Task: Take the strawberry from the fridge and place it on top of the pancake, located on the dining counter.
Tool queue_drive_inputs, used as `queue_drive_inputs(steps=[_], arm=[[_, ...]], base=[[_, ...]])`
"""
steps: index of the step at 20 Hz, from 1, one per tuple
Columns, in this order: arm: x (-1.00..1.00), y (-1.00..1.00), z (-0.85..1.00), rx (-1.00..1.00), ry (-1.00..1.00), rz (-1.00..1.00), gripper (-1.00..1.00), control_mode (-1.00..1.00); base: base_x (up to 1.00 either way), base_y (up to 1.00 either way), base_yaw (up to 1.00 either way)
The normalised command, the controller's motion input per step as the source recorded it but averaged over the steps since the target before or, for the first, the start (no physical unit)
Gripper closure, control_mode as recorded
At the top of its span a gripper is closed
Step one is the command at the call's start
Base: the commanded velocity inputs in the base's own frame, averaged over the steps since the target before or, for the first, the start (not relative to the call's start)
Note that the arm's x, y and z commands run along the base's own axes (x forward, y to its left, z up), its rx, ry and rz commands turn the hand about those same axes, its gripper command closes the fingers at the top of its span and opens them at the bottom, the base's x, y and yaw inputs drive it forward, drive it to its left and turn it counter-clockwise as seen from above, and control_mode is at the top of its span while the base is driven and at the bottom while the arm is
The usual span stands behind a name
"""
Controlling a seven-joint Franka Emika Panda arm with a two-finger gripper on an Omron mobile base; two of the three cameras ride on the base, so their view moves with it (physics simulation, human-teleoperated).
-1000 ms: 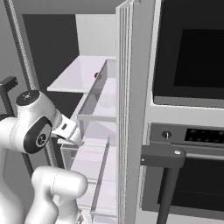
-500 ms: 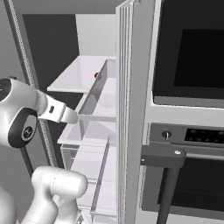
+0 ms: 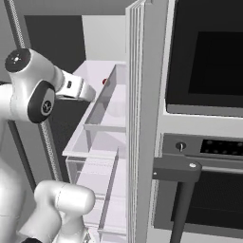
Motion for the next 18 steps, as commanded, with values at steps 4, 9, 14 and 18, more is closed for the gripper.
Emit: queue_drive_inputs(steps=[4,9,14,18], arm=[[1.00,-0.01,0.00,0.00,0.00,0.00,-1.00,-1.00],[1.00,-0.22,0.00,0.00,0.01,0.00,-1.00,-1.00],[0.90,-0.19,-0.15,0.00,0.07,0.00,-1.00,-1.00],[0.43,0.00,-0.10,0.00,0.00,0.00,-1.00,-1.00]], base=[[0.00,0.00,0.00],[0.00,0.00,0.00],[0.00,0.00,0.00],[0.00,0.00,0.00]])
